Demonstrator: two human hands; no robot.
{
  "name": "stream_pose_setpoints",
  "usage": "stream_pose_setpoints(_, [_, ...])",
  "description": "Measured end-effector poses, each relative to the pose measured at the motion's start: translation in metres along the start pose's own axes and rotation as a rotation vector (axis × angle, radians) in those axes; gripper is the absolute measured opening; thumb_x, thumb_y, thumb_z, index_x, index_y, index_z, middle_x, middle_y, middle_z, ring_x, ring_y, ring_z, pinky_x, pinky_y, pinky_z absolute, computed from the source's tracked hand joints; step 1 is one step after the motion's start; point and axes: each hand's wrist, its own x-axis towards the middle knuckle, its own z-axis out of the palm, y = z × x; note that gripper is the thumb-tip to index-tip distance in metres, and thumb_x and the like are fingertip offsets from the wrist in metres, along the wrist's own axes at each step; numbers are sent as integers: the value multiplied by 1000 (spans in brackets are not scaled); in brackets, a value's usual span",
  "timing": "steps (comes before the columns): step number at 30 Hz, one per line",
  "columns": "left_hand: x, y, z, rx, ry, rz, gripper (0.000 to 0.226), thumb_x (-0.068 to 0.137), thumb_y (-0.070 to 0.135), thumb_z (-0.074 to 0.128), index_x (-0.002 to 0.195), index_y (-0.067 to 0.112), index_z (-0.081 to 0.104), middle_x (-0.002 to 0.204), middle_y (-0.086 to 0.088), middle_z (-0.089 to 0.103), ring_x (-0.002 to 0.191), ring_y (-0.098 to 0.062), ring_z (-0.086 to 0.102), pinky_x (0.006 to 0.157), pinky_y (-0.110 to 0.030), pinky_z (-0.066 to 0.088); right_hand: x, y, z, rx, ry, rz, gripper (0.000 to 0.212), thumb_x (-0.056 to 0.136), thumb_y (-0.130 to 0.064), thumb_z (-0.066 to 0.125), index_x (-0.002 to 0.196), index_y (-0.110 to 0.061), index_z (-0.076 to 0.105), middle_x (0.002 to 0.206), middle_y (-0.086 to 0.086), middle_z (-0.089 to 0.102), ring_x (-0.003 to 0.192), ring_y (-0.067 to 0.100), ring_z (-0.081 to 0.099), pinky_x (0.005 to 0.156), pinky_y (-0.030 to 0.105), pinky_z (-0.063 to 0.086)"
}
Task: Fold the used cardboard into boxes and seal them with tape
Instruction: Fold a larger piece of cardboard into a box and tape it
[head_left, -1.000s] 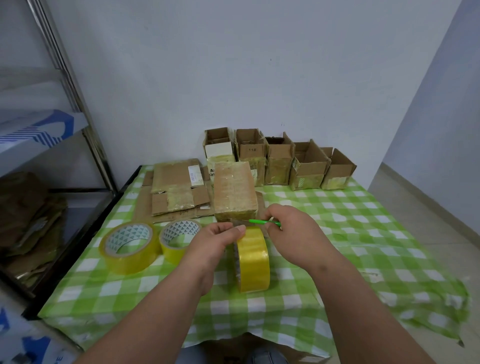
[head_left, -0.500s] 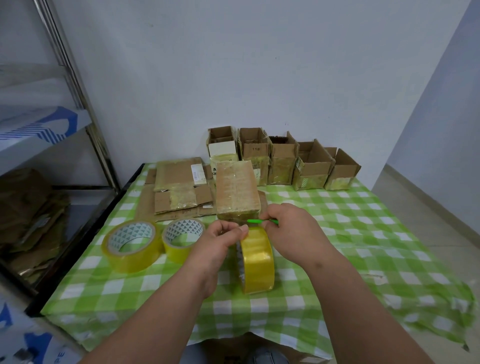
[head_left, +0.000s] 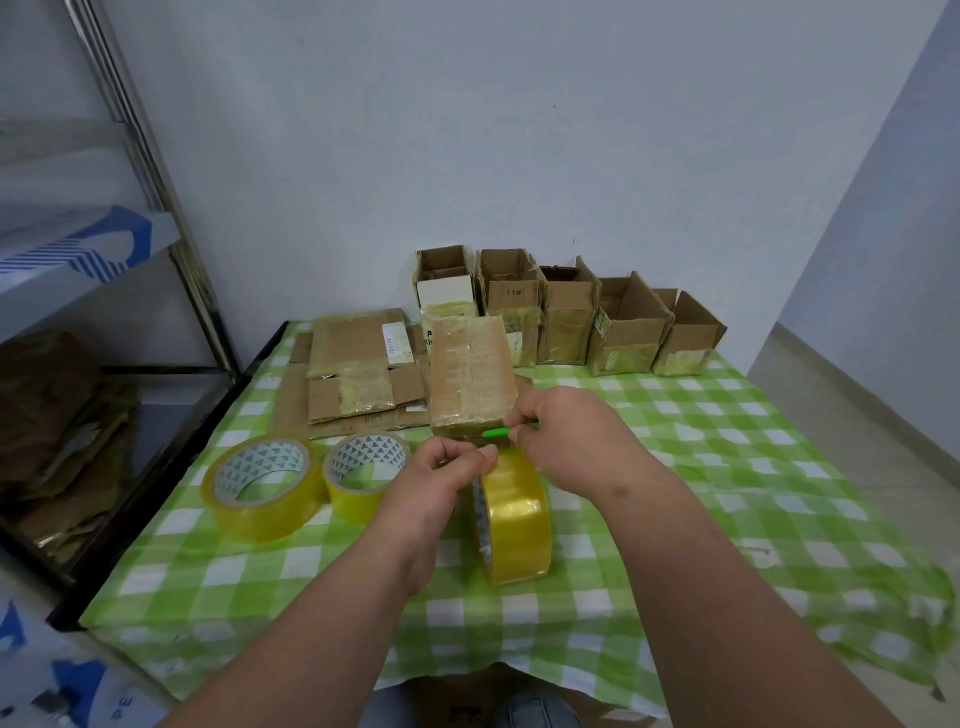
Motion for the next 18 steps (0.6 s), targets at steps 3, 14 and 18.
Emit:
stream_pose_setpoints(3, [1, 0, 2, 3, -3, 6, 16, 84, 27, 74, 83, 20, 60, 94, 3, 69, 101, -17, 58, 99, -40, 41, 3, -5, 2, -21, -27, -8, 16, 96, -24, 57, 103, -25, 71, 104, -1, 68, 98, 20, 61, 83, 34, 52])
stream_pose_setpoints(14, [3, 1, -3, 67, -20, 16, 15, 83, 29, 73, 82, 22, 60, 107, -3, 70, 110, -20, 58, 104, -41, 39, 1, 17, -7, -80, -21, 77, 16, 93, -20, 56, 91, -29, 68, 79, -10, 61, 86, 20, 60, 74, 30, 50])
stream_pose_setpoints(18, [5, 0, -3, 75, -23, 19, 15, 82, 29, 74, 77, 26, 60, 101, 3, 70, 110, -21, 58, 104, -44, 38, -5, 47, -6, -143, -13, 178, 21, 95, -21, 53, 105, -26, 70, 95, -3, 67, 92, 21, 63, 79, 33, 53])
